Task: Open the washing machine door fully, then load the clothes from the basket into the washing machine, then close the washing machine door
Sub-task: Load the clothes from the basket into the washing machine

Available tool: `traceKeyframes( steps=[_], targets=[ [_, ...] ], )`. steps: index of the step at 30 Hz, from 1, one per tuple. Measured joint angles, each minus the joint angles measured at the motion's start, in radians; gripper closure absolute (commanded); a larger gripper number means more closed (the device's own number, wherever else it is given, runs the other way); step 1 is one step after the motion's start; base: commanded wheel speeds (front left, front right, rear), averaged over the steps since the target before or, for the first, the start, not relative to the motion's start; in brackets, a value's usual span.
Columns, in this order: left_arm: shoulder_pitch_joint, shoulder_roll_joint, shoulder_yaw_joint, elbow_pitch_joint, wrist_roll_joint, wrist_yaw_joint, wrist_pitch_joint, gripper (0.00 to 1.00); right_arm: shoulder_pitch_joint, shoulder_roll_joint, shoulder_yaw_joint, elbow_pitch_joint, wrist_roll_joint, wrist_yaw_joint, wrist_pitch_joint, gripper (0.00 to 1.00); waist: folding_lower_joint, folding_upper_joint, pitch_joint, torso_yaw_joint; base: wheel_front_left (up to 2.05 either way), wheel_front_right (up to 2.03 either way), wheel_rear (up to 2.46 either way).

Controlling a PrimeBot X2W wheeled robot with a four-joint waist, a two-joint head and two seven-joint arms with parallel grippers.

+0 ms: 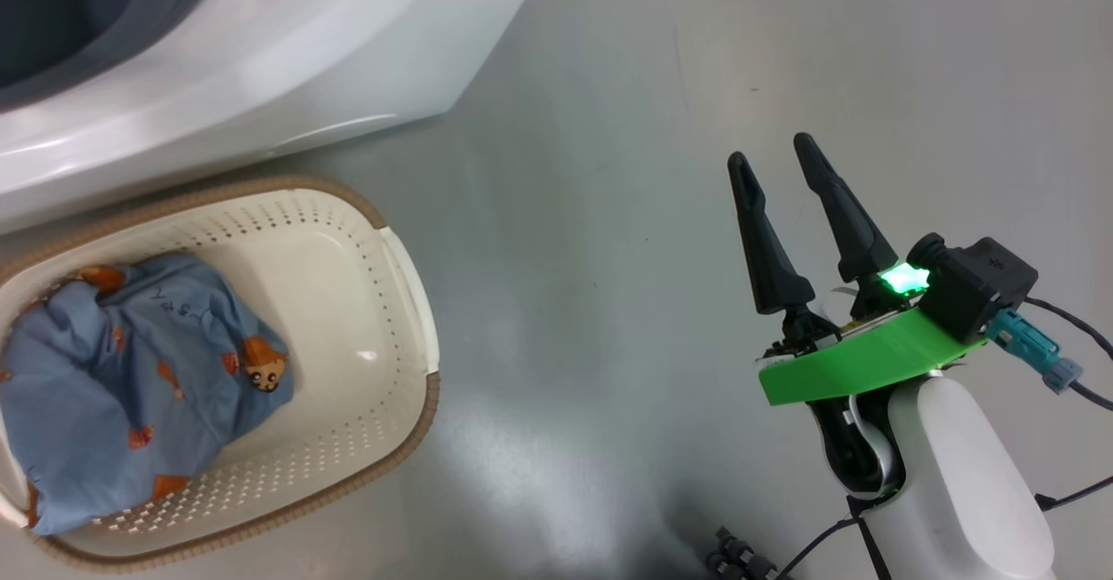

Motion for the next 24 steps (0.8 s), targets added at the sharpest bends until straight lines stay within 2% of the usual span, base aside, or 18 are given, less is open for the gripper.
traceKeyframes(
  steps=[1, 4, 11, 17, 24],
  targets=[
    [0.022, -0.012, 0.001, 0.026, 0.004, -0.002, 0.000, 0.00, -0.002, 0.000, 0.000, 0.001, 0.000, 0.000, 0.000, 0.00, 0.0000, 0.0000, -0.001, 0.003, 0.00, 0.00, 0.00],
    [0.043, -0.043, -0.007, 0.128, 0.004, -0.015, 0.000, 0.00, -0.016, 0.001, 0.000, 0.004, -0.001, 0.000, 0.000, 0.00, 0.0000, 0.0000, -0.009, 0.015, 0.00, 0.00, 0.00],
    [0.008, -0.072, -0.049, 0.316, -0.008, -0.049, 0.043, 0.00, -0.016, 0.000, -0.001, 0.015, -0.003, 0.000, 0.000, 0.00, 0.0000, 0.0000, -0.031, 0.043, 0.00, 0.00, 0.00],
    [0.001, -0.079, -0.074, 0.378, -0.013, -0.056, 0.031, 0.00, -0.013, 0.000, -0.005, 0.025, -0.003, 0.000, 0.000, 0.00, 0.0000, 0.0000, -0.057, 0.059, 0.00, 0.00, 0.00],
    [0.014, -0.102, -0.087, 0.371, -0.013, -0.059, 0.012, 0.00, -0.013, 0.000, -0.017, 0.028, -0.014, 0.000, 0.000, 0.00, 0.0000, 0.0000, -0.078, 0.079, 0.00, 0.00, 0.00]
  ],
)
